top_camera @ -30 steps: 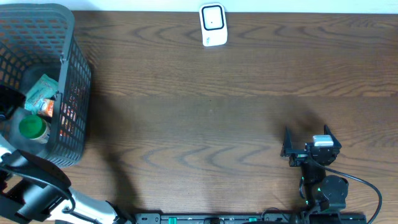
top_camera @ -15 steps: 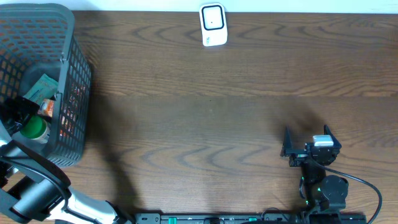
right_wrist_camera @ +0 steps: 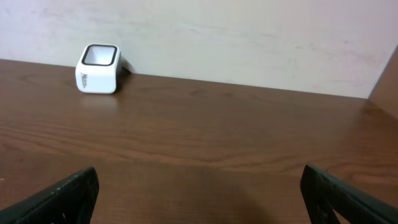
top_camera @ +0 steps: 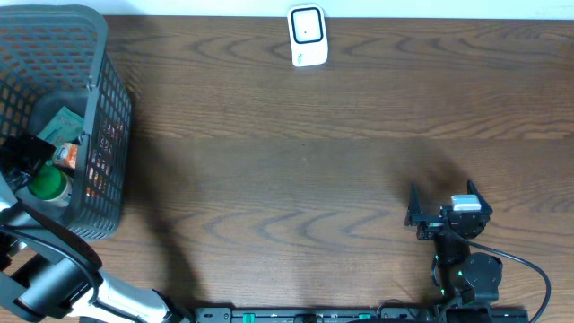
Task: Scan the item barcode
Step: 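Reach left gripper into basket and grasp green-capped bottle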
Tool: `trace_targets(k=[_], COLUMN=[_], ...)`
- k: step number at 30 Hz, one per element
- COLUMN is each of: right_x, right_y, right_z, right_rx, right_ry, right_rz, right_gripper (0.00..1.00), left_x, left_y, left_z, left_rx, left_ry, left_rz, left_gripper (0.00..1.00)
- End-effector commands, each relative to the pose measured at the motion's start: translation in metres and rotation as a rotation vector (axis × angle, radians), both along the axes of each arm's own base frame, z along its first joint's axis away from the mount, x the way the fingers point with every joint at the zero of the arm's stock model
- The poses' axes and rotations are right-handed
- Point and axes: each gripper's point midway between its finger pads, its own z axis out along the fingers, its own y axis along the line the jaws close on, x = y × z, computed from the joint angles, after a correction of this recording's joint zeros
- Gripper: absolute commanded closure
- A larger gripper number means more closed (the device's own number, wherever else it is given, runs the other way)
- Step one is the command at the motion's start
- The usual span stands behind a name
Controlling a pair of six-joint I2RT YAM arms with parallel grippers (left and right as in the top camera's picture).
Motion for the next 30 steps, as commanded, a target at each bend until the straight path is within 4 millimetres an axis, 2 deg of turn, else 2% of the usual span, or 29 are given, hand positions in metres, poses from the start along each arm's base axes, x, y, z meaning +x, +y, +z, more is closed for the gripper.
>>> trace_targets(k=[1,6,12,19,20,23,24,28,30], right_x=[0.000,0.000,0.000,0.000,0.000,0.000,0.000,0.000,0.000], right_y=[-0.003,-0.003,-0.003,-0.003,-0.003,-0.003,-0.003,-0.003,-0.003], right_z=[-0.001,-0.001,-0.001,-0.001,-0.001,-0.001,-0.001,-0.001,-0.001], right_rx=[0.015,0.015,0.015,0.015,0.015,0.015,0.015,0.015,0.015], right_ry=[0.002,0.002,0.002,0.002,0.002,0.002,0.002,0.002,0.002], right_rz=[-0.013,-0.013,-0.013,-0.013,-0.013,-0.013,-0.013,-0.013,-0.013], right_gripper=[0.01,0.01,0.01,0.01,0.01,0.01,0.01,0.01,0.01], left_x=[0.003,0.005,-0.003,-0.012,-0.013,-0.013,-0.014,-0.015,-0.014], left_y=[-0.005,-0.009,-0.014,-0.021,-0.021,-0.021,-0.022,-0.023,-0.022], left_z=[-0.009,-0.028,-0.067,-0.091,-0.093,-0.092,-0.092,-0.090,-0.080], left_rx=[-0.031,-0.064,-0.140,-0.192,-0.197,-0.197,-0.198,-0.202,-0.196], left_ry=[0.006,0.042,0.142,0.215,0.220,0.220,0.221,0.226,0.219], left_rz=[-0.019,-0.029,-0.028,-0.029,-0.029,-0.029,-0.028,-0.028,-0.028], left_gripper=[0.02,0.02,0.02,0.01,0.06,0.32,0.38,0.41,0.41])
